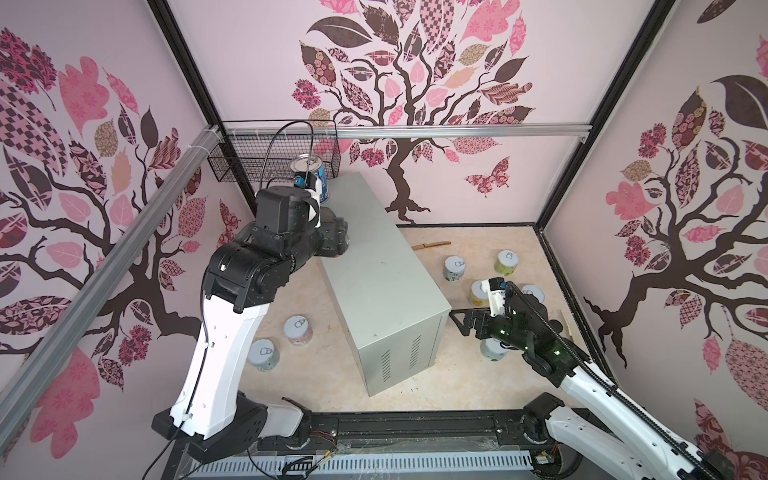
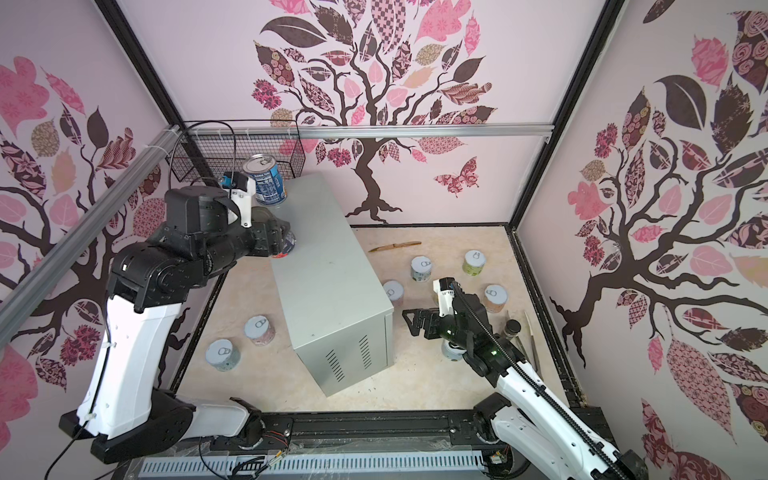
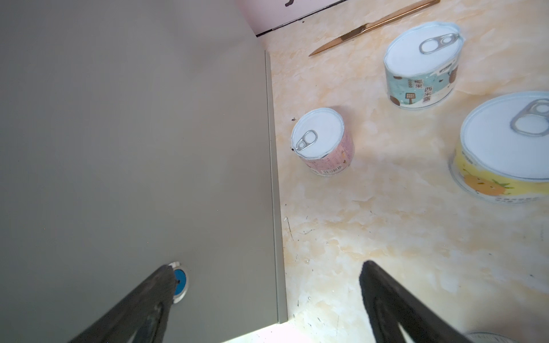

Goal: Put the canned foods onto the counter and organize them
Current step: 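Raise and carry the red-labelled can over the cabinet top with the left gripper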

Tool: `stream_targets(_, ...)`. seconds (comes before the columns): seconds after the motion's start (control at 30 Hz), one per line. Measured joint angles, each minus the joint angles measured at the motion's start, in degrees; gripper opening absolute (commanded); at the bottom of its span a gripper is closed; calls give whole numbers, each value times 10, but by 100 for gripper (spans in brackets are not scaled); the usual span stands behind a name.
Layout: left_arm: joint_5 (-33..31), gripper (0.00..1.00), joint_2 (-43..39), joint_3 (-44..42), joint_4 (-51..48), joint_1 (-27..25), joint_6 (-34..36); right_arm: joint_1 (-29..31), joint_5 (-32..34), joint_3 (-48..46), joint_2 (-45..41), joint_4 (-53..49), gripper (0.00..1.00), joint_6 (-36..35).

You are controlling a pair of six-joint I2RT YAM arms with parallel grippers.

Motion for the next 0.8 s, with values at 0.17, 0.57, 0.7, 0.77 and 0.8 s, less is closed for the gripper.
stream_targets(0.17,1,59,46,85,-36,-11,10,0,3,0,0,-12,100,-2)
stream_targets(0.57,35,58,140,138,-81,-13,13,0,9,7,-9,-38,100,-4)
stream_targets(0.7,34,60,179,152,-83,-13,14,0,9,19,-16,-43,100,-5)
stream_targets(0.77,34,63,190,167,-80,-13,14,1,8,25,-18,-45,100,-8)
stream_targets(0.8,33,65,196,174,-80,-13,14,1,8,29,-18,-46,100,-9)
